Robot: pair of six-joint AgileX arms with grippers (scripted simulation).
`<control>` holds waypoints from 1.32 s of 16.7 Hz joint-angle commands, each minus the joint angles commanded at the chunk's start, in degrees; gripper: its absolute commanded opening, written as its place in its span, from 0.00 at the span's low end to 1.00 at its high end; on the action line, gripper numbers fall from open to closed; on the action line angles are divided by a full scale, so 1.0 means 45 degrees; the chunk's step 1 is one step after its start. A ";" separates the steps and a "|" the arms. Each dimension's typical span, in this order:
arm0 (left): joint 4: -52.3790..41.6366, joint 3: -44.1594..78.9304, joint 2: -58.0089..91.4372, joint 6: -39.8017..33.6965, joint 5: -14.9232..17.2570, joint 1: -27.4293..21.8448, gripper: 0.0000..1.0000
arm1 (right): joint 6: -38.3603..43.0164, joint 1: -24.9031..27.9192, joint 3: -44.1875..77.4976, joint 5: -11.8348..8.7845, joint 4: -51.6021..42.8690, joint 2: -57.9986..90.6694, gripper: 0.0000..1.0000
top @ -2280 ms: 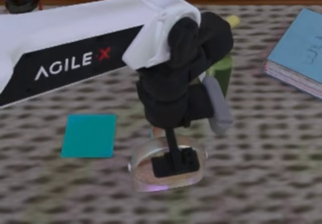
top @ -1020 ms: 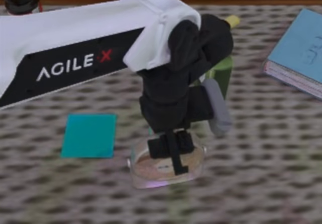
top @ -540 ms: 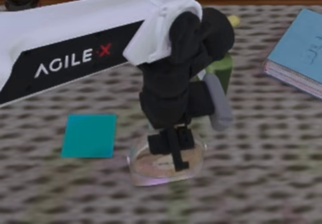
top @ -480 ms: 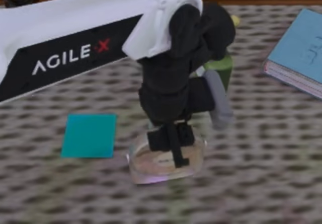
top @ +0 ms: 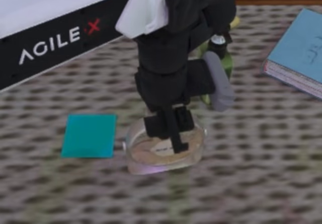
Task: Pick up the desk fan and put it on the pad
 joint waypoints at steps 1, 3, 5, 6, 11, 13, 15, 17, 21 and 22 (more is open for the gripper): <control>-0.0001 -0.0008 -0.0003 0.0031 0.0000 0.0022 0.00 | 0.0000 0.0000 0.0000 0.0000 0.0000 0.0000 1.00; 0.0002 -0.0114 -0.0070 0.0474 0.0001 0.0352 0.00 | 0.0000 0.0000 0.0000 0.0000 0.0000 0.0000 1.00; 0.0035 -0.0327 -0.0234 0.1397 0.0004 0.1038 0.00 | 0.0000 0.0000 0.0000 0.0000 0.0000 0.0000 1.00; 0.0062 -0.0464 -0.0348 0.2006 0.0005 0.1474 0.00 | 0.0000 0.0000 0.0000 0.0000 0.0000 0.0000 1.00; 0.0257 -0.1352 -0.1065 0.5800 0.0007 0.4068 0.00 | 0.0000 0.0000 0.0000 0.0000 0.0000 0.0000 1.00; 0.0349 -0.1697 -0.1356 0.7134 0.0011 0.5027 0.00 | 0.0000 0.0000 0.0000 0.0000 0.0000 0.0000 1.00; 0.0435 -0.1949 -0.1591 0.8023 0.0019 0.5735 0.00 | 0.0000 0.0000 0.0000 0.0000 0.0000 0.0000 1.00; 0.0482 -0.2061 -0.1706 0.8377 0.0025 0.6056 0.00 | 0.0000 0.0000 0.0000 0.0000 0.0000 0.0000 1.00; 0.0476 -0.2019 -0.1651 0.8380 0.0014 0.6004 0.00 | 0.0000 0.0000 0.0000 0.0000 0.0000 0.0000 1.00; 0.0525 -0.2068 -0.1649 0.8383 0.0014 0.6002 0.00 | 0.0000 0.0000 0.0000 0.0000 0.0000 0.0000 1.00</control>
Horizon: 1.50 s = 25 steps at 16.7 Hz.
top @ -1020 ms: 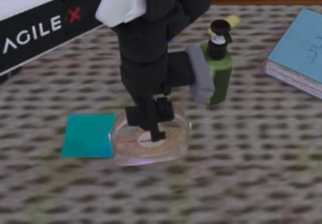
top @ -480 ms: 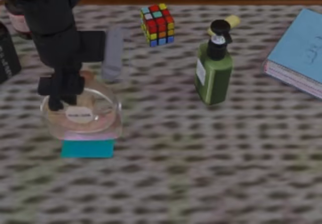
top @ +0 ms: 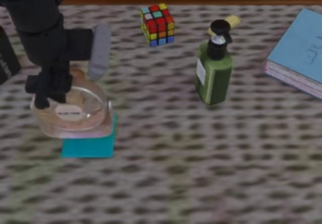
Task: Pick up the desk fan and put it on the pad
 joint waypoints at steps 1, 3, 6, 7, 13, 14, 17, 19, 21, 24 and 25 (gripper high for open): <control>0.0184 -0.0172 0.0005 -0.0006 0.0001 0.0018 0.00 | 0.0000 0.0000 0.0000 0.0000 0.0000 0.0000 1.00; 0.0806 -0.0722 0.0055 -0.0012 0.0005 0.0072 0.00 | 0.0000 0.0000 0.0000 0.0000 0.0000 0.0000 1.00; 0.1620 -0.1450 0.0145 0.0040 0.0011 0.0095 0.00 | 0.0000 0.0000 0.0000 0.0000 0.0000 0.0000 1.00; 0.1656 -0.1484 0.0150 0.0042 0.0012 0.0098 0.00 | 0.0000 0.0000 0.0000 0.0000 0.0000 0.0000 1.00; 0.1656 -0.1484 0.0150 0.0042 0.0012 0.0098 0.23 | 0.0000 0.0000 0.0000 0.0000 0.0000 0.0000 1.00; 0.1656 -0.1484 0.0150 0.0042 0.0012 0.0098 0.30 | 0.0000 0.0000 0.0000 0.0000 0.0000 0.0000 1.00; 0.1656 -0.1484 0.0150 0.0042 0.0012 0.0098 0.53 | 0.0000 0.0000 0.0000 0.0000 0.0000 0.0000 1.00; 0.1656 -0.1484 0.0150 0.0042 0.0012 0.0098 0.68 | 0.0000 0.0000 0.0000 0.0000 0.0000 0.0000 1.00; 0.1656 -0.1484 0.0150 0.0042 0.0012 0.0098 0.83 | 0.0000 0.0000 0.0000 0.0000 0.0000 0.0000 1.00; 0.1656 -0.1484 0.0150 0.0042 0.0012 0.0098 1.00 | 0.0000 0.0000 0.0000 0.0000 0.0000 0.0000 1.00; 0.1656 -0.1484 0.0150 0.0042 0.0012 0.0098 1.00 | 0.0000 0.0000 0.0000 0.0000 0.0000 0.0000 1.00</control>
